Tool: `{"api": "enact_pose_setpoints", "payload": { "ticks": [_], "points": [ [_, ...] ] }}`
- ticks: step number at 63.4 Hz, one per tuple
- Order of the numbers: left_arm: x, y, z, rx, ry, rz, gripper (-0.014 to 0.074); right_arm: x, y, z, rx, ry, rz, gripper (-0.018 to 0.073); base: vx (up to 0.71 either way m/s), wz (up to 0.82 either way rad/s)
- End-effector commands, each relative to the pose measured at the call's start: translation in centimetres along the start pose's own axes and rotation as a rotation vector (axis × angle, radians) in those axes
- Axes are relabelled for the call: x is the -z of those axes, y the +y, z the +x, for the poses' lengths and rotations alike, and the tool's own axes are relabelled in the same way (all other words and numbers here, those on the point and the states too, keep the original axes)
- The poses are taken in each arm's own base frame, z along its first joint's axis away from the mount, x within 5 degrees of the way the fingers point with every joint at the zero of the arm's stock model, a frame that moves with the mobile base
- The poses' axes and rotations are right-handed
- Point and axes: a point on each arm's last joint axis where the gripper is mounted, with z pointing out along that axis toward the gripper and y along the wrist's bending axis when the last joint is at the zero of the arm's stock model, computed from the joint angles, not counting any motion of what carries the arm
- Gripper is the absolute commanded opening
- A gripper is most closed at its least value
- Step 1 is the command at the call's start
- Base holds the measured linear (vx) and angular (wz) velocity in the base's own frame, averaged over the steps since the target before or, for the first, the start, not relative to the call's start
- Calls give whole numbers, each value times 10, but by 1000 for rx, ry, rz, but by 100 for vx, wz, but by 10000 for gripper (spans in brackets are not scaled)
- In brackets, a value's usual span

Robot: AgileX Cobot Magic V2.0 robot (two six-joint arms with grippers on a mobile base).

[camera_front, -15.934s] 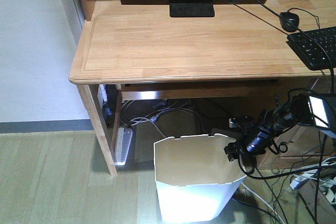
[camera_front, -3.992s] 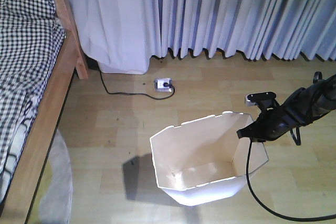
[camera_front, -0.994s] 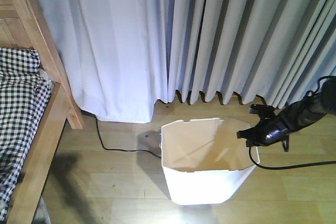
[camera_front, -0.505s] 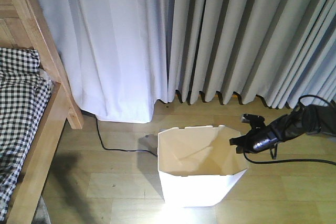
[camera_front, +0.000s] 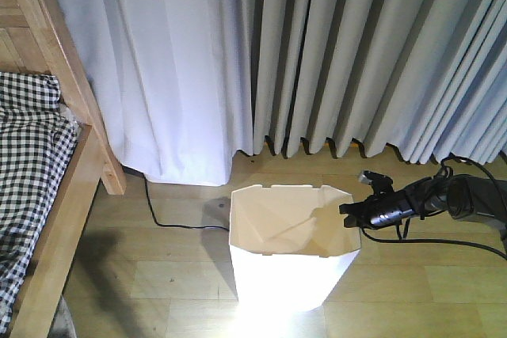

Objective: Move trash bin to bedside with robot
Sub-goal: 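Lower the bin to the floor and open the right gripper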

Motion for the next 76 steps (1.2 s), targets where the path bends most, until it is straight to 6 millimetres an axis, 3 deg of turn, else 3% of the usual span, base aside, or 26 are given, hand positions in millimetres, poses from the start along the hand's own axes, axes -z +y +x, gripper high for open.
{"api": "enact_pose_setpoints", "payload": {
  "ticks": [1,25,48,61,76],
  "points": [
    [-1,2,3,13,-45,-14,-6,16,24,-18,-21,10,-158,99,0,0],
    [-1,2,3,13,-45,-14,-6,35,23,-29,90,59,-100,489,0,0],
    [-1,2,3,13,-45,-14,-6,85,15,-52,141,158,92,489,0,0],
    [-1,2,3,13,-45,-14,-6,134,25,-76,175,192,222,489,0,0],
    [-1,2,3,13,-45,-14,-6,187,32,-89,131,284,398,489,0,0]
  ]
}}
